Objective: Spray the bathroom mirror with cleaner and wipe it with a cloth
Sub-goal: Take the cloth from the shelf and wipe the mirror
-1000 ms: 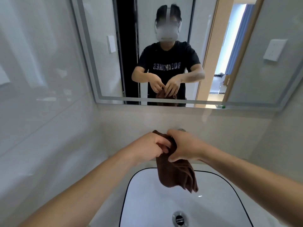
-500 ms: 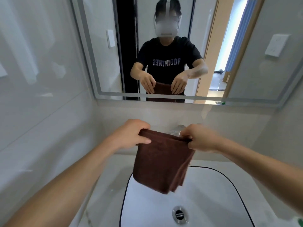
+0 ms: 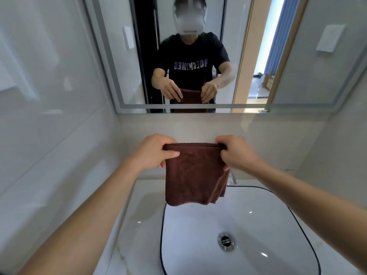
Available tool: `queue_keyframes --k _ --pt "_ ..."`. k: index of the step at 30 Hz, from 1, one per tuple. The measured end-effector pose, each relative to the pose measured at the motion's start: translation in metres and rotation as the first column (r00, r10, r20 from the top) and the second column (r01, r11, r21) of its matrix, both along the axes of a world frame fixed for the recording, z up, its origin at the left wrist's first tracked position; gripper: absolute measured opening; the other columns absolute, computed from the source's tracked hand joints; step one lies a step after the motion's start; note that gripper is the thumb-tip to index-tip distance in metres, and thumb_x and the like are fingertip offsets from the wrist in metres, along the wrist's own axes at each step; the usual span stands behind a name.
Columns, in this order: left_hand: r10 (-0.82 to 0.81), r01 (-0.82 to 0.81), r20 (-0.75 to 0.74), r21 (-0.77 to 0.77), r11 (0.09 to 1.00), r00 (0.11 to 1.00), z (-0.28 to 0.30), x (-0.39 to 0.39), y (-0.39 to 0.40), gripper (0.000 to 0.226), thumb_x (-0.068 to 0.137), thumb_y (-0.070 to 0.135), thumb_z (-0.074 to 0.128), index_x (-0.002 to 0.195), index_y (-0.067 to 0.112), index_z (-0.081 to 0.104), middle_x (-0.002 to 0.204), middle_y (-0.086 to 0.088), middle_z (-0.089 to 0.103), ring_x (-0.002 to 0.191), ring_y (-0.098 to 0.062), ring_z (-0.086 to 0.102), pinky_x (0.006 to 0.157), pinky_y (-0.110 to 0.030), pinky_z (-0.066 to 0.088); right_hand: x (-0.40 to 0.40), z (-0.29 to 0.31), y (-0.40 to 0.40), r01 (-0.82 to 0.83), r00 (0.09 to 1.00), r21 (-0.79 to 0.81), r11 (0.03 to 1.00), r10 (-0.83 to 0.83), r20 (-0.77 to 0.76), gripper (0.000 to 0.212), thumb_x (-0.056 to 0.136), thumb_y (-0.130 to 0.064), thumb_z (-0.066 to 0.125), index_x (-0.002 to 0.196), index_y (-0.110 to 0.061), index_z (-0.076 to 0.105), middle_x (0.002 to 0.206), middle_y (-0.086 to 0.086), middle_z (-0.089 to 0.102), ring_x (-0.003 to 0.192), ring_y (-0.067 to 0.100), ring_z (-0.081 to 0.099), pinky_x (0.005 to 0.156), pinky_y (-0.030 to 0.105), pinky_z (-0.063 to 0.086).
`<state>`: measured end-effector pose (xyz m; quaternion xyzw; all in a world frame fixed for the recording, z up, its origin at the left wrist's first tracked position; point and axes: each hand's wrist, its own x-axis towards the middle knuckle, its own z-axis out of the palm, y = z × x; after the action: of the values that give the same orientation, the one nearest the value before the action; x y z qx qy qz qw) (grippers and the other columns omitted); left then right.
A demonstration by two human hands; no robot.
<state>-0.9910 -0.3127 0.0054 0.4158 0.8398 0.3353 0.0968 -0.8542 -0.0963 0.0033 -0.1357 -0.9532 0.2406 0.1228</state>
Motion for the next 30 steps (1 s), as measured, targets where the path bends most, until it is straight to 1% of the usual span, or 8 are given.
queue_keyframes --k 4,6,11,16,19,23,27,30 --pt "0.002 -0.001 0.108 -0.004 1.000 0.994 -0.005 0.004 -0.015 0.007 0.092 0.012 0.066 0.094 0.017 0.072 0.072 -0.007 0.072 0.060 -0.023 0.073 0.055 -0.032 0.057 0.015 -0.009 -0.016 -0.004 1.000 -0.251 0.968 -0.004 -0.030 0.027 0.081 0.009 0.039 0.069 -0.011 0.052 0.082 0.014 0.053 0.061 0.025 0.072 0.045 0.026 0.055" --pt "-0.003 0.005 0.105 -0.022 1.000 0.994 -0.012 0.012 -0.022 0.008 0.092 0.012 0.066 0.094 0.017 0.072 0.073 -0.007 0.072 0.062 -0.024 0.074 0.057 -0.032 0.056 0.026 -0.014 -0.026 -0.061 0.998 -0.187 0.980 0.059 -0.015 0.009 0.076 -0.004 0.047 0.076 -0.010 0.054 0.076 0.007 0.060 0.059 0.015 0.070 0.049 0.024 0.050" --pt "0.018 -0.010 0.101 -0.080 0.997 0.995 -0.033 0.037 -0.046 0.006 0.091 0.013 0.067 0.094 0.015 0.072 0.073 -0.005 0.070 0.063 -0.021 0.073 0.053 -0.025 0.050 0.046 -0.032 -0.040 -0.175 0.984 0.051 0.983 0.172 0.053 0.021 0.078 -0.010 0.070 0.078 -0.021 0.053 0.070 -0.009 0.055 0.063 0.005 0.056 0.054 0.012 0.036" --pt "0.029 -0.021 0.104 -0.084 0.996 0.994 -0.039 0.068 -0.075 0.011 0.090 0.015 0.070 0.084 0.023 0.070 0.073 -0.002 0.070 0.068 -0.023 0.070 0.062 -0.023 0.050 0.064 -0.043 -0.053 -0.224 0.972 -0.019 0.974 0.225 0.066 0.043 0.081 -0.010 0.076 0.064 -0.032 0.044 0.061 -0.014 0.052 0.050 -0.008 0.055 0.050 0.008 0.037" --pt "0.026 -0.014 0.128 -0.093 0.996 0.991 -0.041 0.094 -0.094 0.011 0.089 0.018 0.071 0.079 0.023 0.071 0.075 -0.005 0.069 0.070 -0.015 0.065 0.070 -0.028 0.048 0.085 -0.042 -0.063 -0.278 0.952 -0.011 0.960 0.277 0.131 0.033 0.081 -0.018 0.078 0.070 -0.033 0.052 0.065 -0.013 0.054 0.059 -0.003 0.054 0.054 0.012 0.038" --pt "0.023 -0.012 0.201 -0.055 0.998 0.979 -0.051 0.123 -0.119 0.011 0.089 0.025 0.072 0.082 0.016 0.071 0.069 -0.001 0.062 0.064 -0.010 0.055 0.063 -0.028 0.041 0.107 -0.037 -0.067 -0.333 0.901 -0.218 0.918 0.377 0.213 0.023 0.081 -0.019 0.079 0.073 -0.029 0.060 0.061 -0.018 0.057 0.055 0.005 0.055 0.053 0.019 0.044" --pt "0.126 -0.134 0.333 0.000 0.991 0.934 -0.087 0.130 -0.126 0.010 0.089 0.022 0.071 0.083 0.015 0.070 0.058 0.006 0.060 0.051 -0.008 0.054 0.049 -0.018 0.041 0.089 -0.066 -0.070 -0.177 0.917 -0.479 0.860 0.321 0.237 0.021 0.079 -0.001 0.076 0.080 -0.019 0.066 0.062 -0.008 0.060 0.051 0.011 0.056 0.046 0.024 0.046" --pt "0.279 -0.284 0.491 -0.067 0.957 0.825 -0.130 0.114 -0.116 0.011 0.089 0.016 0.071 0.081 0.009 0.066 0.058 0.001 0.055 0.050 -0.012 0.048 0.047 -0.024 0.038 0.057 -0.110 -0.079 -0.015 0.928 -0.498 0.867 0.197 0.315 0.015 0.082 0.003 0.072 0.092 -0.006 0.066 0.080 0.010 0.060 0.065 0.021 0.057 0.051 0.027 0.047"
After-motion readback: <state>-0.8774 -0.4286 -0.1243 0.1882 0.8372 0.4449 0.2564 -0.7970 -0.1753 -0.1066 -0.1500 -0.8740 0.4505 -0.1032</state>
